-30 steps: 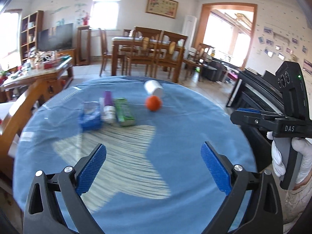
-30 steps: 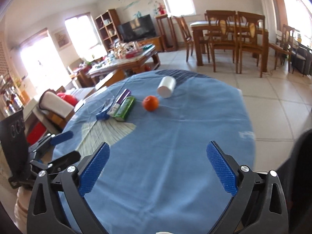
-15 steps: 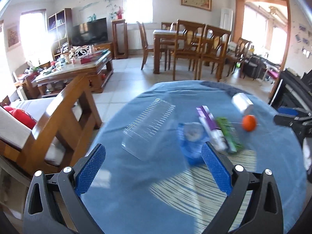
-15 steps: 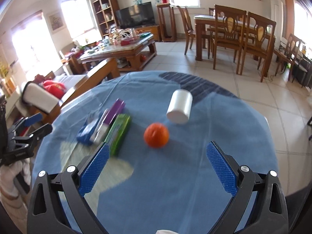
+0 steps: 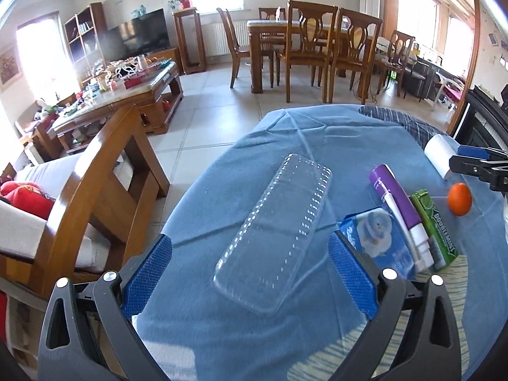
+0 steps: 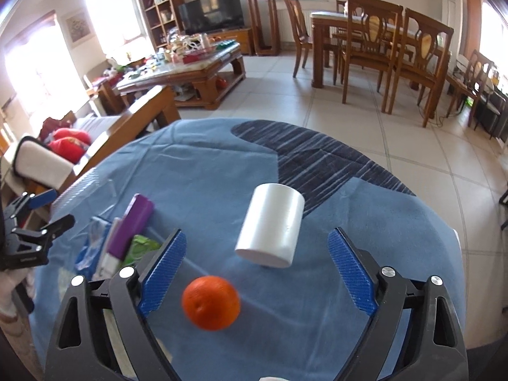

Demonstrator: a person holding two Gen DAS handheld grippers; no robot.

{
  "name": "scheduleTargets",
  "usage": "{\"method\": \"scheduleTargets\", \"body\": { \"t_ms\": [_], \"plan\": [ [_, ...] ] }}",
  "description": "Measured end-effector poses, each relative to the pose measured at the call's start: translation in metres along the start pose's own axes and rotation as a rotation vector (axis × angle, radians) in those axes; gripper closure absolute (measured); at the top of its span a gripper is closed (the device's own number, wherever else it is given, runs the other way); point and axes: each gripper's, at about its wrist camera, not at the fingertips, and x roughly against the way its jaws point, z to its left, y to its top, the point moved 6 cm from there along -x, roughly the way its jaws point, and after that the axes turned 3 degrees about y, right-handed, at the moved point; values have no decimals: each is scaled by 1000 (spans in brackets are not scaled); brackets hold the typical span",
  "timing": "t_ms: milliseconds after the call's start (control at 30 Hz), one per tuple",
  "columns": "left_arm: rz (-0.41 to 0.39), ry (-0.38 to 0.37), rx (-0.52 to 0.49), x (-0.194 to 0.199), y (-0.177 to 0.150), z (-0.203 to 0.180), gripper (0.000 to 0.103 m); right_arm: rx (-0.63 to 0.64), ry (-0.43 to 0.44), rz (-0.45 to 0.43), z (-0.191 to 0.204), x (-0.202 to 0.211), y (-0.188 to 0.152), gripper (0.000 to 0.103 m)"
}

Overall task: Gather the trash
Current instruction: 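Grasp the clear plastic tray with the left tool while the right tool grasps the white cylinder, then carry the clear tray in the left tool while the right tool carries the cylinder to the bin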

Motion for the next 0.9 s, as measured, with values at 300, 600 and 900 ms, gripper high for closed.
{"method": "scheduleTargets", "body": {
  "t_ms": [300,600,900],
  "plan": [
    [63,-24,-16,-10,1,-2,49,14,-6,43,-4,-29,-5,46],
    [20,-73,2,7,-3,0,62,33,9,18,0,-25,-8,63],
    [-77,-115,24,70,-11,-21,61,22,109,-74,20,51,-31,63]
  ]
}}
